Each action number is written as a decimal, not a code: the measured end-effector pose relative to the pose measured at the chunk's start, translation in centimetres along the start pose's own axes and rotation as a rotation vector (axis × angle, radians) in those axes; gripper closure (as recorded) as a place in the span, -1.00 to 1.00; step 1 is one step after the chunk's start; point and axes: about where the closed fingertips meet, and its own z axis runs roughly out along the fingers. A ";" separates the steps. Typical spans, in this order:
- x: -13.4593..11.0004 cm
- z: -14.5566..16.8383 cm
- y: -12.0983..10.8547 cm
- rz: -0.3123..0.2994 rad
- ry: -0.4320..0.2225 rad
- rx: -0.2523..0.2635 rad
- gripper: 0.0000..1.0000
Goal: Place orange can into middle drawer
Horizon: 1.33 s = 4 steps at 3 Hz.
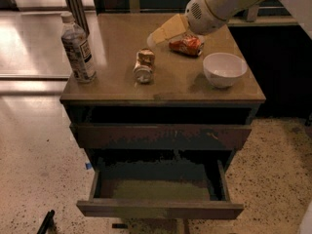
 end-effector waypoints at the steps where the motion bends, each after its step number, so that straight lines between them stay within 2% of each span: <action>1: -1.2 2.5 0.2 0.008 0.005 -0.043 -1.00; 2: -2.2 4.5 0.8 0.010 0.042 -0.065 -1.00; 4: -3.0 8.6 1.4 -0.005 0.146 -0.032 -1.00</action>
Offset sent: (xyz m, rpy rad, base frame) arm 0.0423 0.0559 -0.0251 0.0214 0.1027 0.0627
